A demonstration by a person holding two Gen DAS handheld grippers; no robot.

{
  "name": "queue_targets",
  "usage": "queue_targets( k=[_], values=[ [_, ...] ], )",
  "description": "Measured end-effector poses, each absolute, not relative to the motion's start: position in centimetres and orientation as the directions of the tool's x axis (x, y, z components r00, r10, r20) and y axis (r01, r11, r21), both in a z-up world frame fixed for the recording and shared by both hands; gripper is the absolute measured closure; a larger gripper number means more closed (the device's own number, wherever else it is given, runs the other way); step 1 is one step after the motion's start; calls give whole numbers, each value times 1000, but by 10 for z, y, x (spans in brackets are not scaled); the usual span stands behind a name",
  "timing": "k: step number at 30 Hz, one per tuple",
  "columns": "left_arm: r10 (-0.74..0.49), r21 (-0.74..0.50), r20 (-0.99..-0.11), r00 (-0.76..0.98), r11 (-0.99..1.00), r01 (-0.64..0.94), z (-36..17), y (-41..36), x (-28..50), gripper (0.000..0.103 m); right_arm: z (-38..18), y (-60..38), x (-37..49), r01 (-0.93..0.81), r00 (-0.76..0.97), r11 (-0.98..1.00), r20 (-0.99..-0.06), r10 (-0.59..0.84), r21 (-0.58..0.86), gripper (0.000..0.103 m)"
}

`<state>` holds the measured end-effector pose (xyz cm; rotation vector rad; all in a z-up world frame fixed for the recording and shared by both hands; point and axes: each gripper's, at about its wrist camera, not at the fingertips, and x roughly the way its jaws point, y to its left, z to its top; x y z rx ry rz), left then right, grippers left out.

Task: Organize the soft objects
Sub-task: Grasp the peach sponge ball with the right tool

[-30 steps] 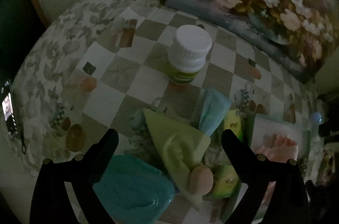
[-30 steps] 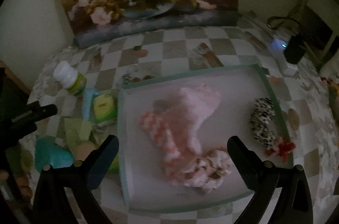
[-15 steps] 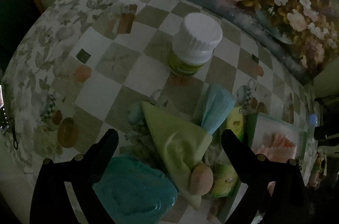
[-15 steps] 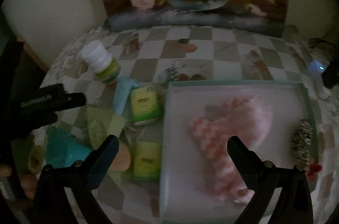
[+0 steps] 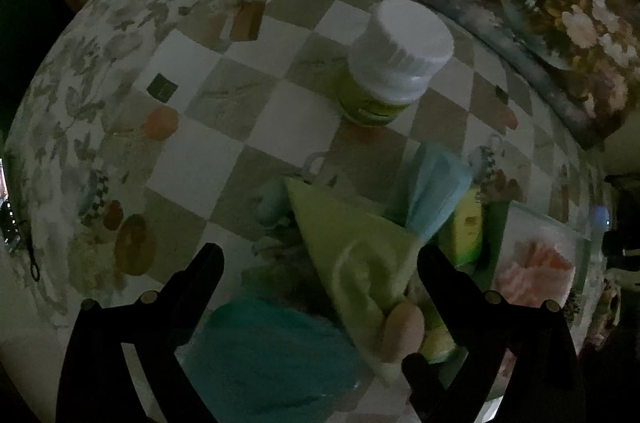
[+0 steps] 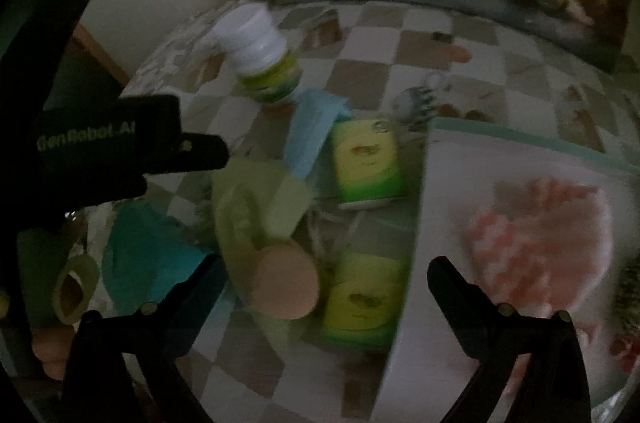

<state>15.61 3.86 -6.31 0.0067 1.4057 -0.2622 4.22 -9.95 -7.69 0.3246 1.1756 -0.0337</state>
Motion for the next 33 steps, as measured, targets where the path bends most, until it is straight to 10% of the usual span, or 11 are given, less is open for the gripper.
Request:
queue_targets(
  k=[33],
  values=[
    [-186, -166, -976, 111, 972, 168, -72, 51, 162, 6, -113, -78, 47, 145, 322, 923, -899, 297, 357, 55]
  ],
)
